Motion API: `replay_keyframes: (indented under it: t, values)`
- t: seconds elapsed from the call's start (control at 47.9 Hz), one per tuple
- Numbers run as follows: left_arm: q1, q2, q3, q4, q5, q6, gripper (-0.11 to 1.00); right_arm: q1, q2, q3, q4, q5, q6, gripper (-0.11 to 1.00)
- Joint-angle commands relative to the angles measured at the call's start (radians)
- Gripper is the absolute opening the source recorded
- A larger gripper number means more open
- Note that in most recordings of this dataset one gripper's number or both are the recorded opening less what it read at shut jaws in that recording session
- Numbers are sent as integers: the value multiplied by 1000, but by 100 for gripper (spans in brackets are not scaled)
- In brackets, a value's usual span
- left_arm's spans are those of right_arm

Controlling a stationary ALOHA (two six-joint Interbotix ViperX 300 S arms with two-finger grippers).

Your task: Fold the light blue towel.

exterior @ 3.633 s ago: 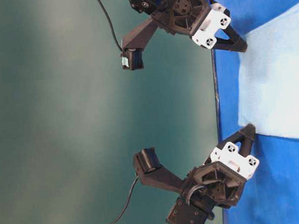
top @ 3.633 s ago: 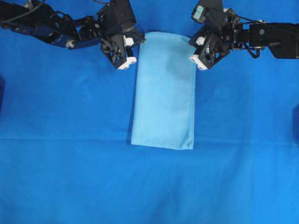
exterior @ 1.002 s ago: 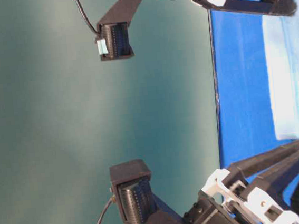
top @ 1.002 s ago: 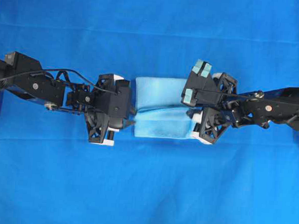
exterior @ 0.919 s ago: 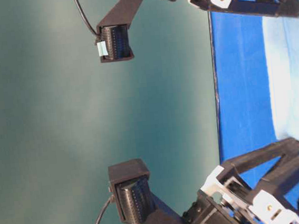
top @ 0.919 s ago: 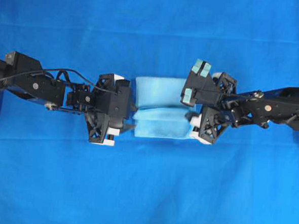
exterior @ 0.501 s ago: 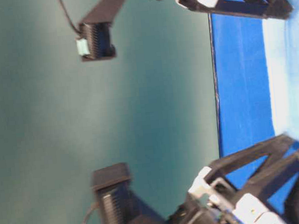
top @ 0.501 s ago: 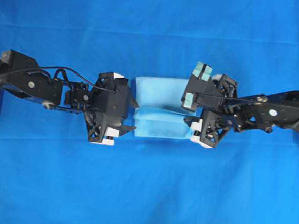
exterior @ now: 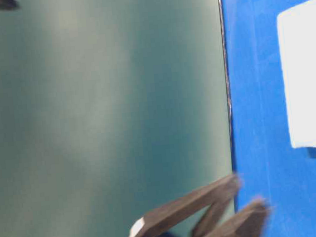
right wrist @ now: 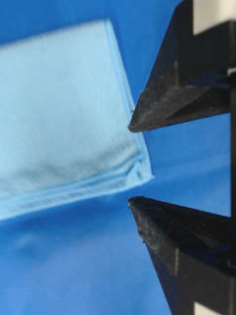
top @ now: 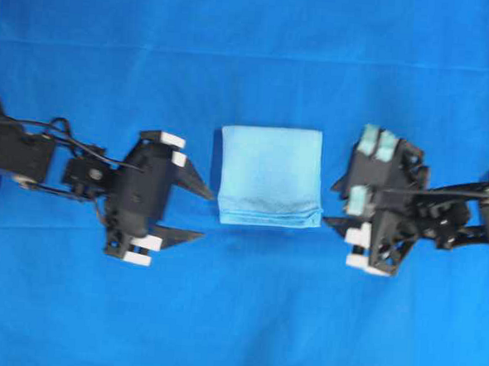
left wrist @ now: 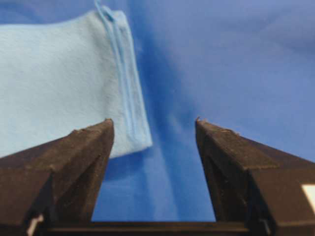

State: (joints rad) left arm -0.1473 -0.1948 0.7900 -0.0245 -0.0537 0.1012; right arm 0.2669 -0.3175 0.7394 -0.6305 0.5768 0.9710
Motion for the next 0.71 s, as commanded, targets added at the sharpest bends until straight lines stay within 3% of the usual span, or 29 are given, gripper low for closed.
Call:
replay_keyframes:
  t: [0.0, 0.689]
  values:
    - [0, -87, 14, 0, -2, -2, 63, 3, -71, 0, -23, 17, -2, 59]
    - [114, -779, 365, 0, 28, -5, 63, -11, -617, 239, -192, 23, 2, 59]
